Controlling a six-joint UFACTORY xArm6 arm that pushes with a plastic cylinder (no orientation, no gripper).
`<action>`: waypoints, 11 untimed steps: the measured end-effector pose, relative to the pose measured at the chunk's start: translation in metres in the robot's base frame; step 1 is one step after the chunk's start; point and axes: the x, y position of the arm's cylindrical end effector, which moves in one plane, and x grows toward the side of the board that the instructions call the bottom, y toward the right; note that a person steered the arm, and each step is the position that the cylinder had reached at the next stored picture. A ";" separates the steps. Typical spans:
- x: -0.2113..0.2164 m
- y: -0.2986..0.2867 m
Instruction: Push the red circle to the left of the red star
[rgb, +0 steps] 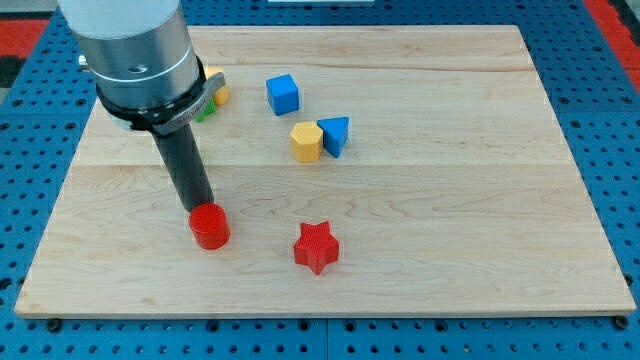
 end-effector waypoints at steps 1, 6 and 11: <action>0.000 0.002; -0.038 0.049; 0.024 0.064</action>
